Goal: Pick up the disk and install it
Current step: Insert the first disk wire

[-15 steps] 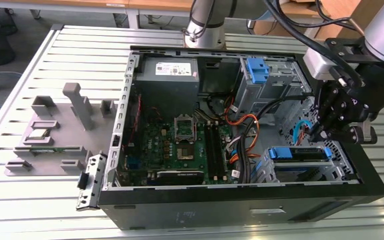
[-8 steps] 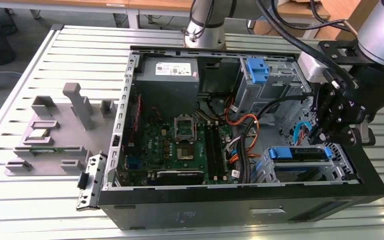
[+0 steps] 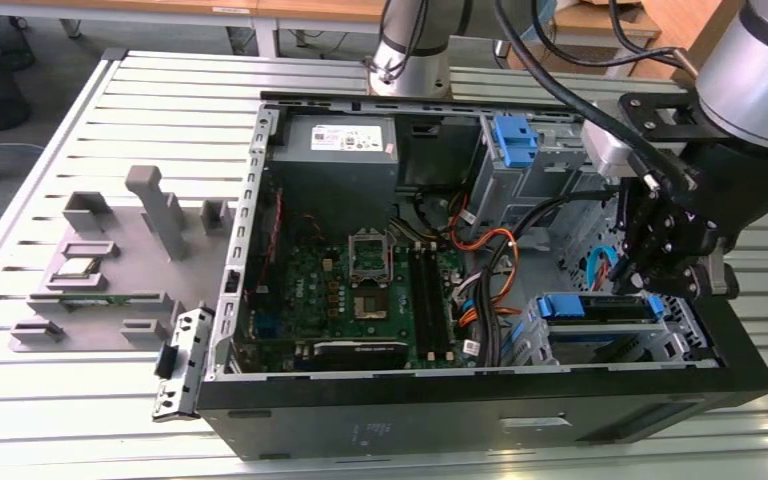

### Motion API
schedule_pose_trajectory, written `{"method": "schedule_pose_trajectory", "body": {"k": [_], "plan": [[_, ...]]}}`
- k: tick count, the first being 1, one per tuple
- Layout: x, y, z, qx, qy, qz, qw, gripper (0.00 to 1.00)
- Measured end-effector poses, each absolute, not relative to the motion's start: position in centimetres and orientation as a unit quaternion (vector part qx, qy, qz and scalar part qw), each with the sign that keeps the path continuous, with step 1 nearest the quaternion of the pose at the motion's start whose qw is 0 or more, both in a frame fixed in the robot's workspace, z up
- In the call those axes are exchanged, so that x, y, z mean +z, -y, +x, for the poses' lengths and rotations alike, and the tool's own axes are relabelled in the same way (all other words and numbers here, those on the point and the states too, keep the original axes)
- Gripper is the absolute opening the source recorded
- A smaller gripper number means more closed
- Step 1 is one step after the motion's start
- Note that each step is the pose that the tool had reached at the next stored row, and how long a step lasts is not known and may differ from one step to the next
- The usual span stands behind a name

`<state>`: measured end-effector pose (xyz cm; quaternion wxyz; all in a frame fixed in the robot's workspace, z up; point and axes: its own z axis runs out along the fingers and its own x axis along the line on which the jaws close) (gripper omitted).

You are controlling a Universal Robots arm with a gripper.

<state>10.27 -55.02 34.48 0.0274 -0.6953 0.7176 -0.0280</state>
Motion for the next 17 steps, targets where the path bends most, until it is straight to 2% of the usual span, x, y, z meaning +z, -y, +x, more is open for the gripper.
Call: {"method": "schedule_pose_trajectory", "body": {"k": [10,17], "plan": [[34.26,55.03,9.96,-0.04,-0.707,-0.705,0.041,0.16],[34.2,55.05,9.4,-0.045,-0.701,-0.71,0.047,0.16]]}}
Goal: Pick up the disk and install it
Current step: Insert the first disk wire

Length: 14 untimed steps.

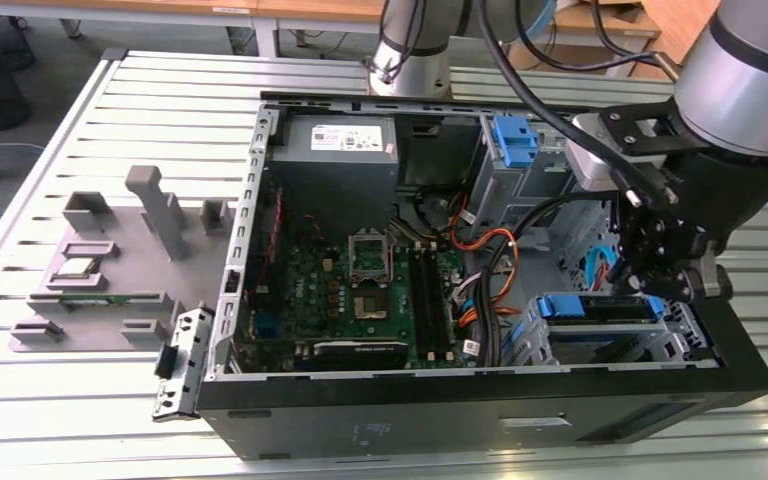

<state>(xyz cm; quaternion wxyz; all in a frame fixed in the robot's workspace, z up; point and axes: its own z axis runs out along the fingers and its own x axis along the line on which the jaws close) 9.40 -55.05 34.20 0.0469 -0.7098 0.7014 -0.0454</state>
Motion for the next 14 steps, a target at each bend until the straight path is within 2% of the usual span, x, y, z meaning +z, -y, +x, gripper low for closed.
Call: {"method": "schedule_pose_trajectory", "body": {"k": [14], "plan": [[33.79,55.08,8.52,-0.054,-0.689,-0.72,0.057,0.16]]}}
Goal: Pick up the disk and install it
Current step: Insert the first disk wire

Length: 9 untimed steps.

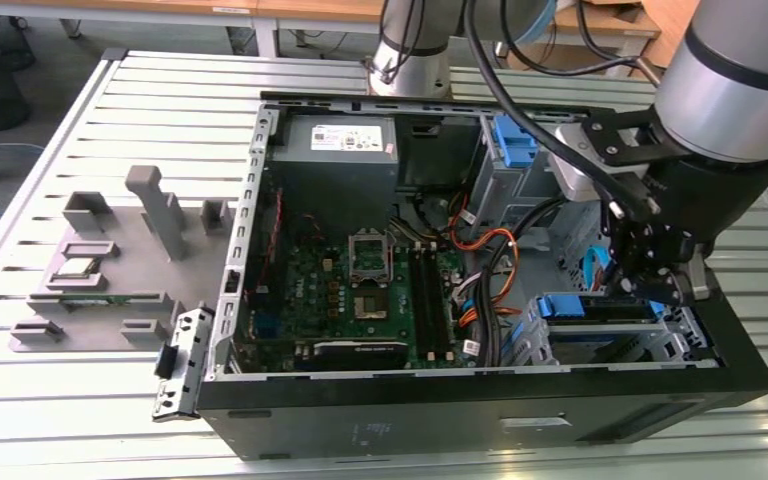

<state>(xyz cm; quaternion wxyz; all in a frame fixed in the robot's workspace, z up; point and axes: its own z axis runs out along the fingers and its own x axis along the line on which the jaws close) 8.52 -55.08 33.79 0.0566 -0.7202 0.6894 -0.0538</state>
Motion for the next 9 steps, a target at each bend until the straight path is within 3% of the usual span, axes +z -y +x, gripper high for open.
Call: {"method": "schedule_pose_trajectory", "body": {"k": [9], "plan": [[33.76,55.27,7.91,-0.06,-0.68,-0.728,0.064,0.16]]}}
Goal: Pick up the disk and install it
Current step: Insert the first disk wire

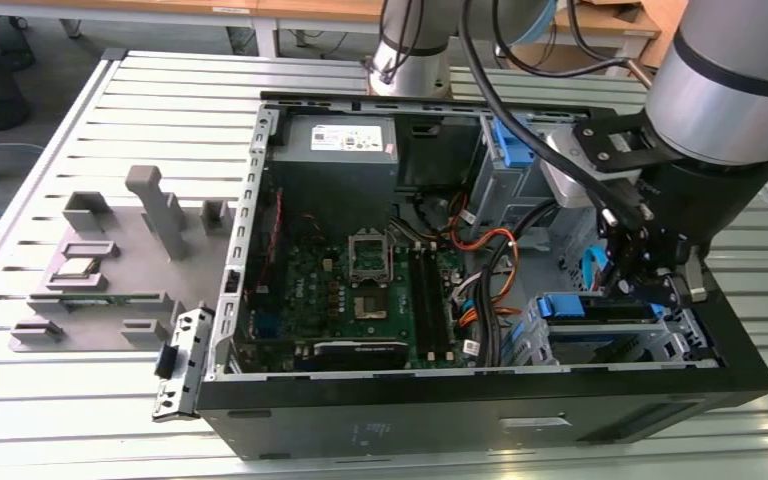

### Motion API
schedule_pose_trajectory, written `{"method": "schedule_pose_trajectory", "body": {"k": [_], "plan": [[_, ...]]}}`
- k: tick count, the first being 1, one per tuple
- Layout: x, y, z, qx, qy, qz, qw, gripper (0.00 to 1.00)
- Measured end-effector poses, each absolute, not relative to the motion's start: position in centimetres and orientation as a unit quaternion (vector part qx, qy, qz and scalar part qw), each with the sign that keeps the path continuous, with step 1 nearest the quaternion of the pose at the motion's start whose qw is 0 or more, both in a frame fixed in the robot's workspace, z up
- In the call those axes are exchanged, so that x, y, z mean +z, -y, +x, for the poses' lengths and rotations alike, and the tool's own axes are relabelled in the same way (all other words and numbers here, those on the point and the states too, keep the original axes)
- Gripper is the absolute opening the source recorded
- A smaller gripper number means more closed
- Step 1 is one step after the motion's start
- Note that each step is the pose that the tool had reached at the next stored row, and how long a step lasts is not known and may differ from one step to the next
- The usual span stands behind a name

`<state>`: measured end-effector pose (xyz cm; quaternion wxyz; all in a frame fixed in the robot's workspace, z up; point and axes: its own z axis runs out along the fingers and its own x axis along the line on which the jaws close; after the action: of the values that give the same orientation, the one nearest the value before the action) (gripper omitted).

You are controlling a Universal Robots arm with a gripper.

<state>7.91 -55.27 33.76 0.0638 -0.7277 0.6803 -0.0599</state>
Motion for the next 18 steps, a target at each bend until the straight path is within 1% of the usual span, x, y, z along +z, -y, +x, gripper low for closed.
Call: {"method": "schedule_pose_trajectory", "body": {"k": [18], "plan": [[33.42,55.65,7.74,-0.061,-0.677,-0.731,0.065,0.16]]}}
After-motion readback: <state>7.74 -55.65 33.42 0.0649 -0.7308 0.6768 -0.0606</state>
